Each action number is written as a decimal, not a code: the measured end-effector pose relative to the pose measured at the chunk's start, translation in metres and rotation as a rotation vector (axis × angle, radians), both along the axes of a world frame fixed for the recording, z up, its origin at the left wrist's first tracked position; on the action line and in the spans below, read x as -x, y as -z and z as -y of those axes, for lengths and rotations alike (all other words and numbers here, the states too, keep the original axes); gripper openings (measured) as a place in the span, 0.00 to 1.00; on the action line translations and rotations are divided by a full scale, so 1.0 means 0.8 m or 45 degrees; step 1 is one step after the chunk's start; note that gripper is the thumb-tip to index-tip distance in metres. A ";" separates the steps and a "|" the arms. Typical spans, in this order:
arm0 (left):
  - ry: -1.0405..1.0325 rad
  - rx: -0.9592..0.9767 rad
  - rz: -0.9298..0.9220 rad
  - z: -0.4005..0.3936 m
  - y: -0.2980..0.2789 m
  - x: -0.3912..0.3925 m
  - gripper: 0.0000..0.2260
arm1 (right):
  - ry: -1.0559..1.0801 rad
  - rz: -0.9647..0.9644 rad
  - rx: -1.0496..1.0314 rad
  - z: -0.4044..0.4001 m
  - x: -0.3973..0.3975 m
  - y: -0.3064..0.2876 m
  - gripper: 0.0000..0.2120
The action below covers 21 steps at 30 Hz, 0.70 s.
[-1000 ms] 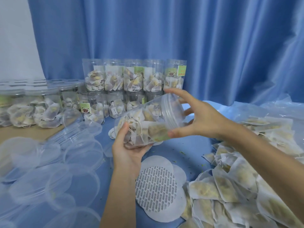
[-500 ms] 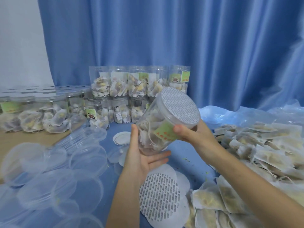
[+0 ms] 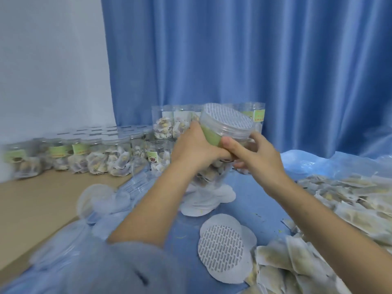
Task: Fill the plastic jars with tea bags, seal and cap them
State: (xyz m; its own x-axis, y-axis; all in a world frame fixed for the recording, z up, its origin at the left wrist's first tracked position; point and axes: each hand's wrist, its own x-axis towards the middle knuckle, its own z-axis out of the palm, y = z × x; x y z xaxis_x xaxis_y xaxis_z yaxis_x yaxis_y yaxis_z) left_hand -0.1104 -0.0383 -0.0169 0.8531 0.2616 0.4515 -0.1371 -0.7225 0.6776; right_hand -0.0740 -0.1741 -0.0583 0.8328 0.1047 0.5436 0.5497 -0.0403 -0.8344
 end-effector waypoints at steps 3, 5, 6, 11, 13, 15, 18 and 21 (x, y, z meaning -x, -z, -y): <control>0.000 0.002 0.022 -0.051 -0.015 0.037 0.34 | -0.023 0.111 0.081 -0.042 0.016 -0.017 0.34; -0.046 0.039 0.056 -0.092 -0.018 0.067 0.35 | -0.100 0.163 0.120 -0.085 0.029 -0.027 0.33; -0.081 0.063 0.078 -0.112 -0.018 0.082 0.36 | -0.144 0.181 0.129 -0.108 0.036 -0.031 0.33; -0.315 0.155 0.164 -0.214 -0.017 0.143 0.36 | -0.325 0.241 0.223 -0.240 0.069 -0.037 0.25; -0.399 0.187 0.134 -0.257 -0.009 0.165 0.40 | -0.420 0.239 0.255 -0.289 0.080 -0.032 0.25; -0.492 0.274 0.094 -0.296 0.007 0.183 0.44 | -0.504 0.249 0.292 -0.333 0.090 -0.020 0.25; -0.514 0.474 0.048 -0.346 0.042 0.199 0.38 | -0.595 0.242 0.398 -0.392 0.099 0.008 0.24; -0.424 0.572 0.029 -0.384 0.073 0.197 0.23 | -0.674 0.123 0.406 -0.433 0.100 0.035 0.11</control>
